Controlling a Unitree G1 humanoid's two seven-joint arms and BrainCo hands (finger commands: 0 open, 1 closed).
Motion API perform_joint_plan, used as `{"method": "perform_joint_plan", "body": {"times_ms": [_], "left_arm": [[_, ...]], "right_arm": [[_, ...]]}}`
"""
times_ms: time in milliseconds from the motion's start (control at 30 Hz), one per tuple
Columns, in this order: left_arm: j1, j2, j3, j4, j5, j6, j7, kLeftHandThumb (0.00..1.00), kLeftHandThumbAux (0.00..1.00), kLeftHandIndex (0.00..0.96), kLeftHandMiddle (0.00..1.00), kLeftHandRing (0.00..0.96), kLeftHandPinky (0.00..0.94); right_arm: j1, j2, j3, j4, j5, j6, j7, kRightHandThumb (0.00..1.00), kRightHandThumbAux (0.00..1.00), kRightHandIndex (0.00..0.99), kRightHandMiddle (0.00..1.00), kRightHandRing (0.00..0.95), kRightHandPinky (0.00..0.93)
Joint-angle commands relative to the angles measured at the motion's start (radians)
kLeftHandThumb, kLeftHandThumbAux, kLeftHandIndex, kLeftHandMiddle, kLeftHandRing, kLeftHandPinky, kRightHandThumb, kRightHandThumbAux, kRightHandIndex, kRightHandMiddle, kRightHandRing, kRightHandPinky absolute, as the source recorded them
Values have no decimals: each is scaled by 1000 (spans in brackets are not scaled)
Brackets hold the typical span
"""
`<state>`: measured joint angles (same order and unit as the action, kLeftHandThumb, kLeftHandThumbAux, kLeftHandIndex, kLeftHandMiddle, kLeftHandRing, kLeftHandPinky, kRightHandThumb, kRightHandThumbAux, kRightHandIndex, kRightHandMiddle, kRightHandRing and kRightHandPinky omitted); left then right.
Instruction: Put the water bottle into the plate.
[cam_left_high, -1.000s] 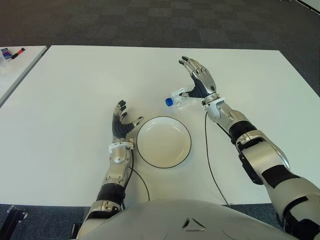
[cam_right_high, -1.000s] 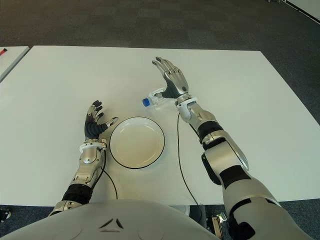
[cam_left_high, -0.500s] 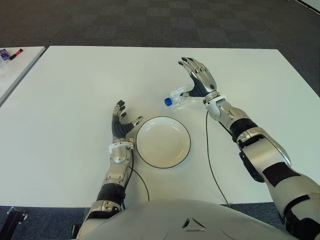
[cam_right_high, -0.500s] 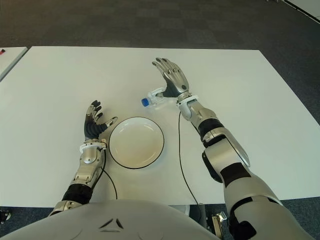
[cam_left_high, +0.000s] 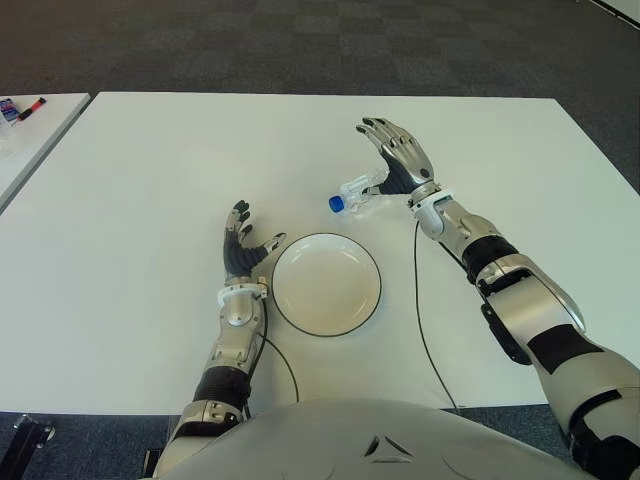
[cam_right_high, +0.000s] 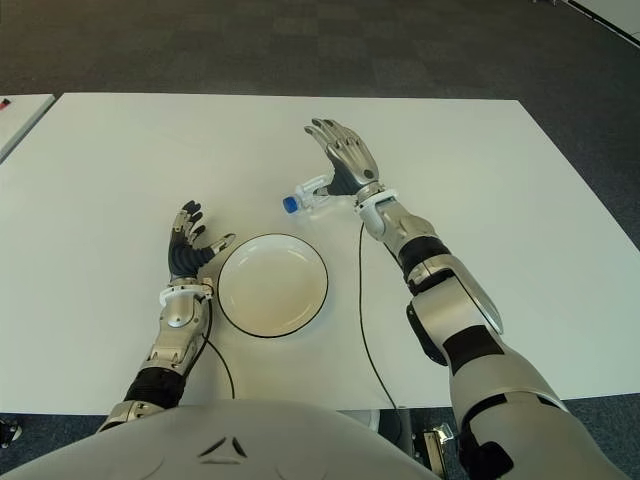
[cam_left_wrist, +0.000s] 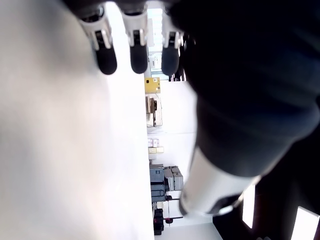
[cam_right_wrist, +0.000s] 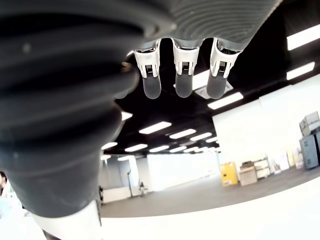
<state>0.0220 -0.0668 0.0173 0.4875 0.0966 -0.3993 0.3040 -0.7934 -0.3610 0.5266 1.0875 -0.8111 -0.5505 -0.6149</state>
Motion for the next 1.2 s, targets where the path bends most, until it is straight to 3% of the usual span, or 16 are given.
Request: {"method": "perform_joint_plan", "body": {"times_ms": [33, 533, 1033, 1200], "left_arm": [[17, -46, 0, 35, -19, 38, 2, 0, 989, 130, 135, 124, 158], [22, -38, -4, 27, -23, 46, -2, 0, 995, 128, 132, 120, 151], [22, -36, -9, 31, -19, 36, -5, 0, 974, 122, 129, 120, 155], [21, -38, -10, 31, -19, 35, -4, 0, 975, 124, 130, 121, 155]], "right_arm": [[7, -7, -4, -10, 21, -6, 47, 0, 916, 0, 0, 0, 42], [-14, -18, -3, -26, 42, 3, 181, 0, 914, 0, 0, 0, 3], [-84, -18, 7, 39, 64, -63, 368, 0, 884, 0, 0, 0, 10], [-102, -14, 15, 68, 61, -72, 391, 0, 884, 0, 0, 0, 22]]}}
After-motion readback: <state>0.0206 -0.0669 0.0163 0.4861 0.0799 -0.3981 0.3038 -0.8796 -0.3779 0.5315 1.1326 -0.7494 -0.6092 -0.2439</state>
